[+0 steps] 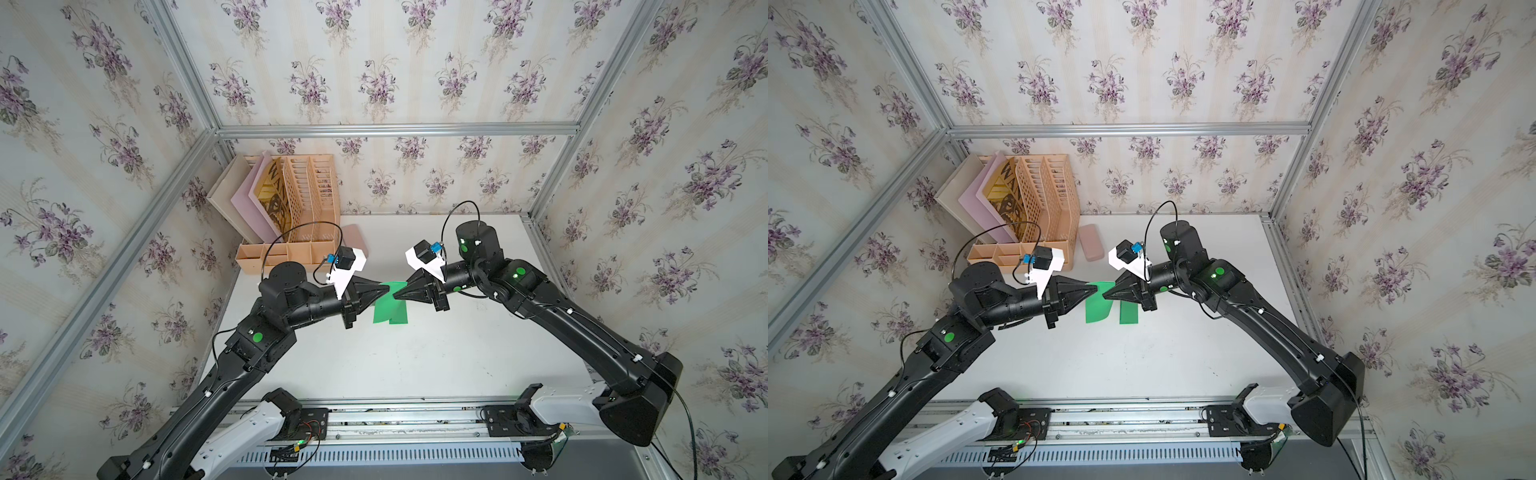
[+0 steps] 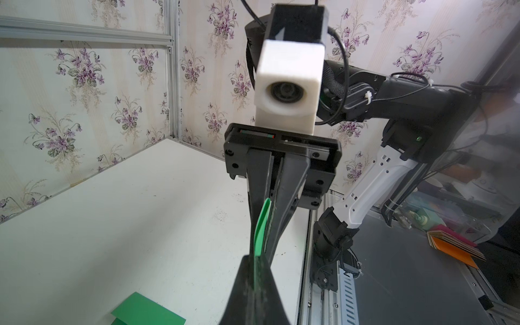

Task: Fold the square paper along the opposite sides
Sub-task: Smooth out the paper.

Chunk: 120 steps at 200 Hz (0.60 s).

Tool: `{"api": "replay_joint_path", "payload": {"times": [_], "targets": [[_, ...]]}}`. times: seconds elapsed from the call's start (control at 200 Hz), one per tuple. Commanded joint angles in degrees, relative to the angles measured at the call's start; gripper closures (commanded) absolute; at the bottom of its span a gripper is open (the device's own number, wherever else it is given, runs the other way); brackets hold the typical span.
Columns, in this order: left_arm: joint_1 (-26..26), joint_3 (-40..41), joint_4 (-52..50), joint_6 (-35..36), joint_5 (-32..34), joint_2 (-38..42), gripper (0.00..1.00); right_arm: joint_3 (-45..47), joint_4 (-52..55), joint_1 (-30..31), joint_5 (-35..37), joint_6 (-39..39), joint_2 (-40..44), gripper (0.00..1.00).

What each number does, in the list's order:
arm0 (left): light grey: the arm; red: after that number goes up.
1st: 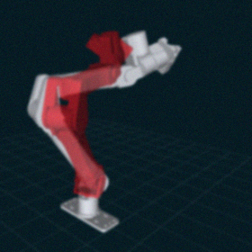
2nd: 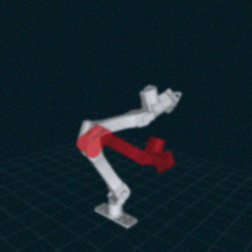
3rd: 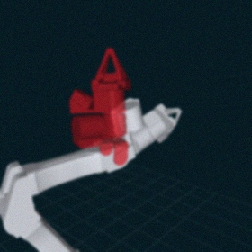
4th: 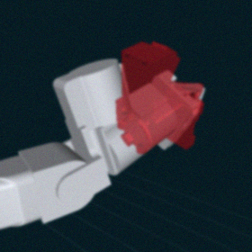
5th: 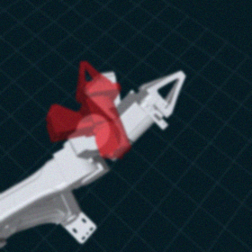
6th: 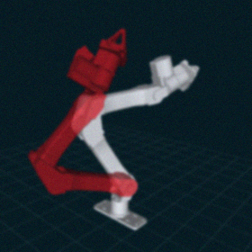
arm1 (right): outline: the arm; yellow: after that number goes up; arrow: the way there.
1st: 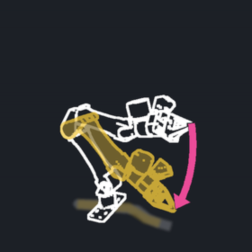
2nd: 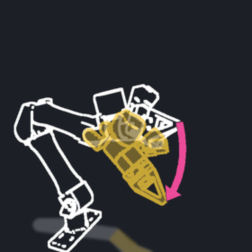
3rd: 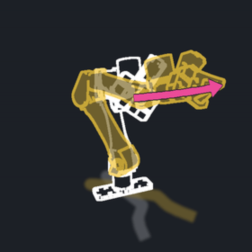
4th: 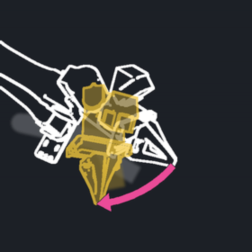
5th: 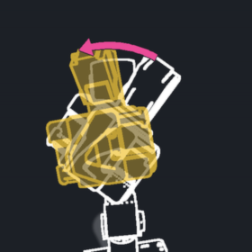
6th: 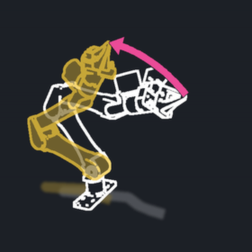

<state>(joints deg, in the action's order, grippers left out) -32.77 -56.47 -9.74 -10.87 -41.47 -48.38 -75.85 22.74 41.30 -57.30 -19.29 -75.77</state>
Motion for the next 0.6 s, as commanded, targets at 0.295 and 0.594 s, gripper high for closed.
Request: {"api": "replay_joint_path", "payload": {"times": [0.295, 0.594], "targets": [[-0.01, -0.22, -0.64, 0.99, 0.45, -0.20, 1.00, -0.58, -0.10, -0.03, 0.61, 0.04, 0.80, 0.82], [0.00, 0.04, -0.81, 0.86, 0.34, -0.15, 1.00, -0.57, 0.11, -0.09, 0.92, 0.04, 0.80, 1.00]]}}
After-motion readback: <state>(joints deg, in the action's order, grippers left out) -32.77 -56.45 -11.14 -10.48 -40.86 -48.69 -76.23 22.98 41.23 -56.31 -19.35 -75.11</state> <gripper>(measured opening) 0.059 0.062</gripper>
